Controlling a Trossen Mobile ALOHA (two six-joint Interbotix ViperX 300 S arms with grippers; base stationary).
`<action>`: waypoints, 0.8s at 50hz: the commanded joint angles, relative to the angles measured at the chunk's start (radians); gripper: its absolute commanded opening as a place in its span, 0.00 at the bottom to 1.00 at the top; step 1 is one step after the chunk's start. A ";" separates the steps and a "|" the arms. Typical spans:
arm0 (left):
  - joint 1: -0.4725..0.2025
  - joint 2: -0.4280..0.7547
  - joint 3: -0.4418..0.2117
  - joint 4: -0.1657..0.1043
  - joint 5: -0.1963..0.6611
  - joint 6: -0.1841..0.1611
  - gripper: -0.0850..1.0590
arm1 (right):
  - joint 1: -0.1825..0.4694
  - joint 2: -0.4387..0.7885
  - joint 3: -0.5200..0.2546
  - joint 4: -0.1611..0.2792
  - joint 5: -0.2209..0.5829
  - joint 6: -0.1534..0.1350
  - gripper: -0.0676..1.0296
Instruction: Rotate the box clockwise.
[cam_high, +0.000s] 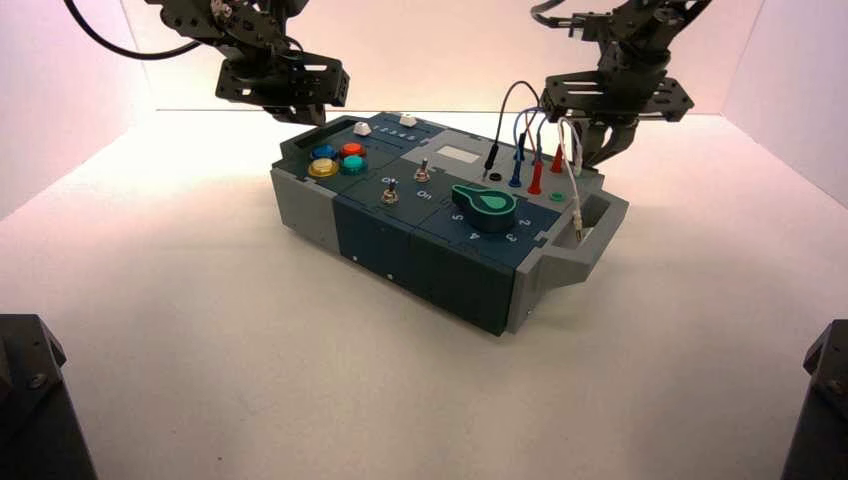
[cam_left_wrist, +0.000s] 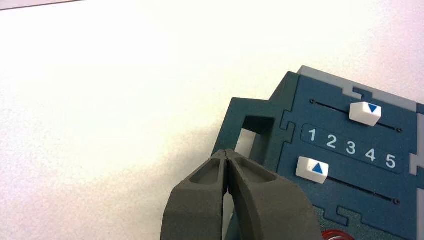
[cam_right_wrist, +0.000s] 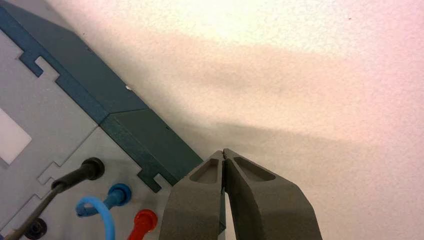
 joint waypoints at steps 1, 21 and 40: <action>0.003 -0.032 -0.012 0.002 -0.005 0.002 0.05 | 0.052 -0.003 -0.025 0.018 0.026 -0.003 0.04; 0.008 -0.032 -0.014 0.002 -0.005 0.002 0.05 | 0.118 0.014 -0.081 0.051 0.063 -0.003 0.04; 0.008 -0.032 -0.014 0.002 -0.005 0.002 0.05 | 0.117 0.029 -0.084 0.049 0.074 -0.002 0.04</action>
